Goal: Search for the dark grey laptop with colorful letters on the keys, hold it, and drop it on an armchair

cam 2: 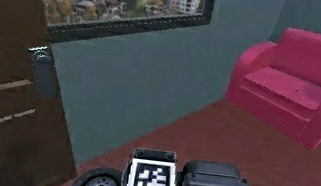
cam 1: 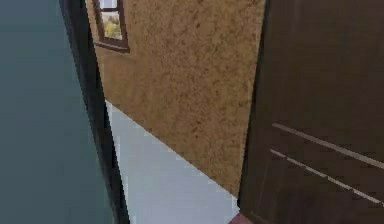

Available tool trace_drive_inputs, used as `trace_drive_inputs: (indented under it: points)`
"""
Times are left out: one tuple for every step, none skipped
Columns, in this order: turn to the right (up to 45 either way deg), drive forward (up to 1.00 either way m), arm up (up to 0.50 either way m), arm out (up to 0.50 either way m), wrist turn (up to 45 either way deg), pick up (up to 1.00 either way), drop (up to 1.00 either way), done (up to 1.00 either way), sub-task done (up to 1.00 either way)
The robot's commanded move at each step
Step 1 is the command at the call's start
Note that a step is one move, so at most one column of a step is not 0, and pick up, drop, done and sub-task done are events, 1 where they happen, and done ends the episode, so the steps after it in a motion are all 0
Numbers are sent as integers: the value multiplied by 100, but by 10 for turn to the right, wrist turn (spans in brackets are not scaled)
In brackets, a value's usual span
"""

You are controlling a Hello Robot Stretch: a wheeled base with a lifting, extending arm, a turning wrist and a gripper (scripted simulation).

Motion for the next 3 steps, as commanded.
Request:
trace_drive_inputs:
  points:
    - [450,0,0,0,0,0,0,0,0]
    - [450,0,0,0,0,0,0,0,0]
    - [450,0,0,0,0,0,0,0,0]
